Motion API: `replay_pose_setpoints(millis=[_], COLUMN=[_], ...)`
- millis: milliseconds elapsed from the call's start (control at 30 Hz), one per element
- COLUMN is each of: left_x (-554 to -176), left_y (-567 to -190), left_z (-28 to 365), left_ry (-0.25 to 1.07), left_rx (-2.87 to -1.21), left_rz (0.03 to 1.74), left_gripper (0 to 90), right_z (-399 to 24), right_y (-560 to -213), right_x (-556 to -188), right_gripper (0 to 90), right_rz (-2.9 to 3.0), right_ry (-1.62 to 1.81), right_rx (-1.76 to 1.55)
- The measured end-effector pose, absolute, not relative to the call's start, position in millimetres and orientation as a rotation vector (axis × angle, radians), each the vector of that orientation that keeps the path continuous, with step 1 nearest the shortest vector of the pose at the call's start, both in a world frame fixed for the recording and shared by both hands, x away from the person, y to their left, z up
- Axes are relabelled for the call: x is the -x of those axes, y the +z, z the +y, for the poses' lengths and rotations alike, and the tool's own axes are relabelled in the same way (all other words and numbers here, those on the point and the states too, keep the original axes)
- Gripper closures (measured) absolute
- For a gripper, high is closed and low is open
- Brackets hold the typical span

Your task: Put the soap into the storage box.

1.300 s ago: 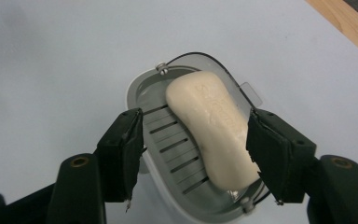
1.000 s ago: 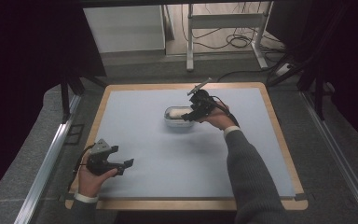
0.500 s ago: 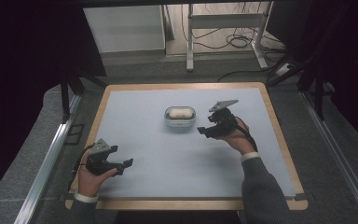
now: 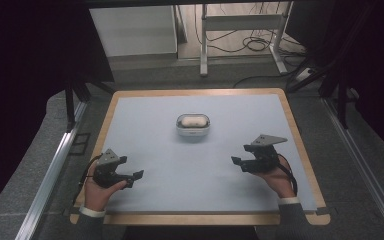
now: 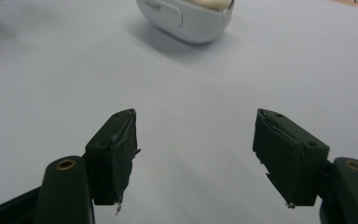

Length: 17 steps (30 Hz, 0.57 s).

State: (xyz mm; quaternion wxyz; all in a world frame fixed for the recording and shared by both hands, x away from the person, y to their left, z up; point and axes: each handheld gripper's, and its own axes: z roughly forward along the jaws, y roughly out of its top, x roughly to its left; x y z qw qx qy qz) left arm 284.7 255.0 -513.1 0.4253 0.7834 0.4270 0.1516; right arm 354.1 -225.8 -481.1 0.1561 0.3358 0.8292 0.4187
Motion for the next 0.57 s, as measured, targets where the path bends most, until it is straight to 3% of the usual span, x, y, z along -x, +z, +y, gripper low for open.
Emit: replay_pose_setpoints(millis=[267,567], left_x=[-285.3,-286.0], left_y=[-512.5,-512.5], left_z=[255.9,255.0], left_ry=[0.383,0.387], left_rx=[-1.954,-1.96], left_rz=[1.069,1.063], left_gripper=[11.5,11.5], right_z=[-250.4,-249.2], right_y=[-502.0,-503.5], right_x=[-341.6,-340.2], right_gripper=[30.0,29.9], right_rz=[2.351,2.338], right_ry=[1.17,1.183], right_rx=[-1.032,-1.007])
